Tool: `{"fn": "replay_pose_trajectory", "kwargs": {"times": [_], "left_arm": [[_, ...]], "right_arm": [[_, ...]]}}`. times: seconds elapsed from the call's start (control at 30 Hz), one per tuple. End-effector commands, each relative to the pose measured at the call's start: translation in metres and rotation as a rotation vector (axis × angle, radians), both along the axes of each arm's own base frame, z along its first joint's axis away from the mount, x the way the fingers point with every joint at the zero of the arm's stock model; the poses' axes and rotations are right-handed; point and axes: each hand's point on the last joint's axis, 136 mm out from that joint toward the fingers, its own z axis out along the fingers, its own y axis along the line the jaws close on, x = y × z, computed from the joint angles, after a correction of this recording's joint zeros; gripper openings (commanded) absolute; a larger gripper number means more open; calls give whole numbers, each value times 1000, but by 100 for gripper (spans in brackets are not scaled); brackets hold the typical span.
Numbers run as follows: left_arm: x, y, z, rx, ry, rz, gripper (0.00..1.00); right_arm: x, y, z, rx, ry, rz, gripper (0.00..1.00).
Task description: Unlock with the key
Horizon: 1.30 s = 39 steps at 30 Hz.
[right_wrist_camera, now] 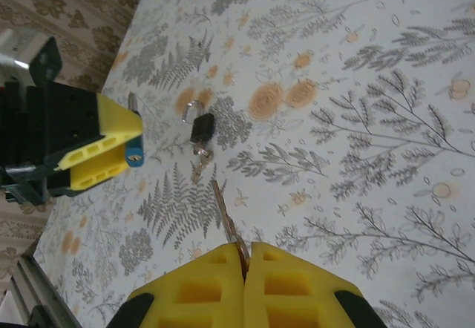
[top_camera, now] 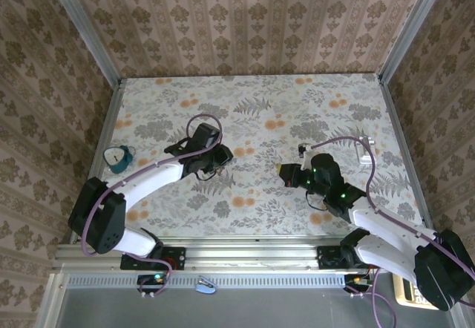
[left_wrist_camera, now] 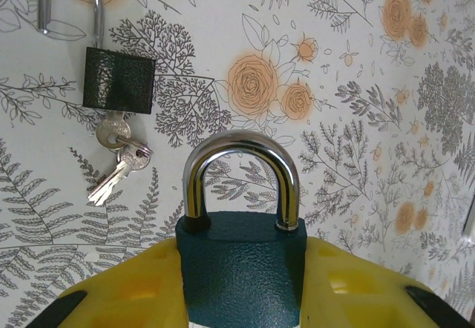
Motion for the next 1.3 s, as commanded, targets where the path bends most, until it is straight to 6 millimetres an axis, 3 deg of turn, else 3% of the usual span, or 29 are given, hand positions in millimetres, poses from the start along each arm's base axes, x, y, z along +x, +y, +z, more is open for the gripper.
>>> {"fn": "replay_pose_trajectory", "kwargs": {"times": [0.0, 0.3, 0.77, 1.27], "left_arm": [[5, -1, 16, -48, -28, 51, 31], [7, -6, 24, -51, -40, 61, 31], [10, -10, 29, -19, -36, 96, 30], [8, -17, 24, -15, 4, 91, 29]], "right_arm": [[14, 5, 29, 29, -118, -22, 0], [14, 29, 38, 111, -172, -34, 0], [6, 68, 12, 200, -156, -66, 0], [6, 91, -18, 245, -61, -67, 0]]}}
